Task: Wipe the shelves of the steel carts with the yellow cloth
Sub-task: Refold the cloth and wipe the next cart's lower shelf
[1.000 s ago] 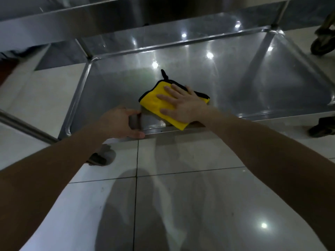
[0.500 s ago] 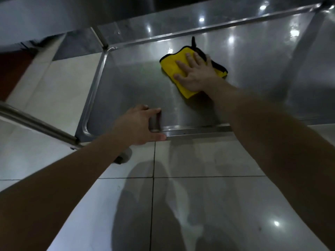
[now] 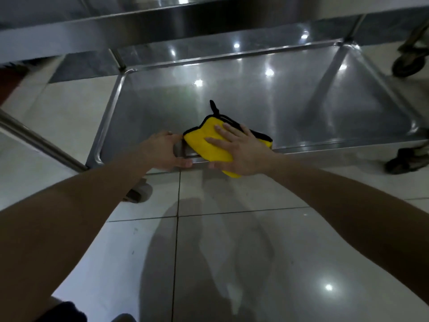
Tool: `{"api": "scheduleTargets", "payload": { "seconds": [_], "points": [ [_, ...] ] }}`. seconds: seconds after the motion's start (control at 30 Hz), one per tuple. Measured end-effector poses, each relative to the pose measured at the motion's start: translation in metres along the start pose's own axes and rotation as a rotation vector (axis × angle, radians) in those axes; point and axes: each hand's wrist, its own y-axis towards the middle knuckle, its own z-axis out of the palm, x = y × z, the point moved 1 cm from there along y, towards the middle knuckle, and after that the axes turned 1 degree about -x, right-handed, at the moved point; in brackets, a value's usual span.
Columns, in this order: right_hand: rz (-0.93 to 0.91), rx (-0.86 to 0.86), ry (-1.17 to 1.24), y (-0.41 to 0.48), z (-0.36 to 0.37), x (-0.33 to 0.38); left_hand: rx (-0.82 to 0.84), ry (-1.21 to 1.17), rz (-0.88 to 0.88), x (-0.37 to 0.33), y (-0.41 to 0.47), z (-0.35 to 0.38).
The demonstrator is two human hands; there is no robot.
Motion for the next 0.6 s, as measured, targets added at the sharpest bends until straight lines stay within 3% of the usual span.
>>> {"api": "scheduleTargets", "payload": {
  "seconds": [0.13, 0.27, 0.43, 0.6],
  "points": [
    [-0.055, -0.006, -0.053, -0.040, -0.002, -0.014, 0.001, 0.170, -0.009, -0.006, -0.004, -0.007],
    [0.038, 0.015, 0.012, -0.076, -0.020, -0.019, 0.019, 0.308, 0.128, -0.034, -0.006, -0.017],
    [0.301, 0.122, 0.113, -0.107, -0.087, -0.013, 0.077, 0.175, 0.230, -0.084, -0.011, -0.035],
    [0.506, 0.077, 0.253, -0.154, -0.142, 0.001, 0.080, 0.071, 0.323, -0.101, -0.050, -0.060]
  ]
}}
